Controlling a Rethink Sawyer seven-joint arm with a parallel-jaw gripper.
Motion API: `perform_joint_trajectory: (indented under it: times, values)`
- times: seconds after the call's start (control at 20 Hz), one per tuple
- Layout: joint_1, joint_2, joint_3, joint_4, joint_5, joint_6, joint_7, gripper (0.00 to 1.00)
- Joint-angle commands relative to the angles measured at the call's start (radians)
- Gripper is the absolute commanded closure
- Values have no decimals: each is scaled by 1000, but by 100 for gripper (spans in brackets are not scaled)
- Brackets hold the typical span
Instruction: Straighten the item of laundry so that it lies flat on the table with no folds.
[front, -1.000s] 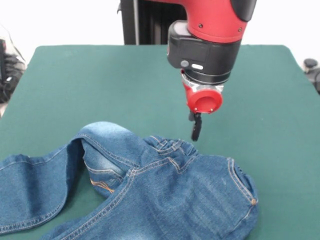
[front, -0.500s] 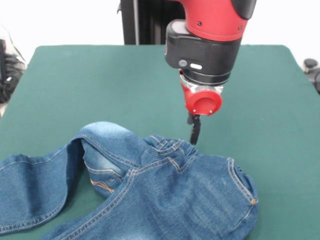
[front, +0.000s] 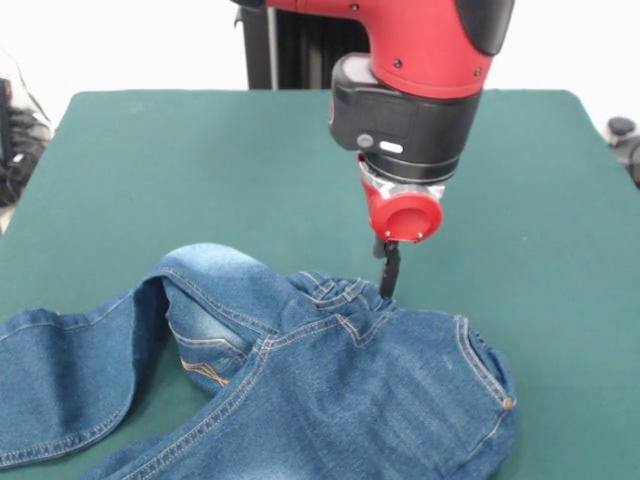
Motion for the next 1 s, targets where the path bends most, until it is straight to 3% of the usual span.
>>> perform_joint_trajectory:
  times: [0.05, 1.0]
  values:
    - [40, 83, 25, -6, -39, 72, 213, 0]
    - [92, 173, -83, -76, -56, 37, 249, 0]
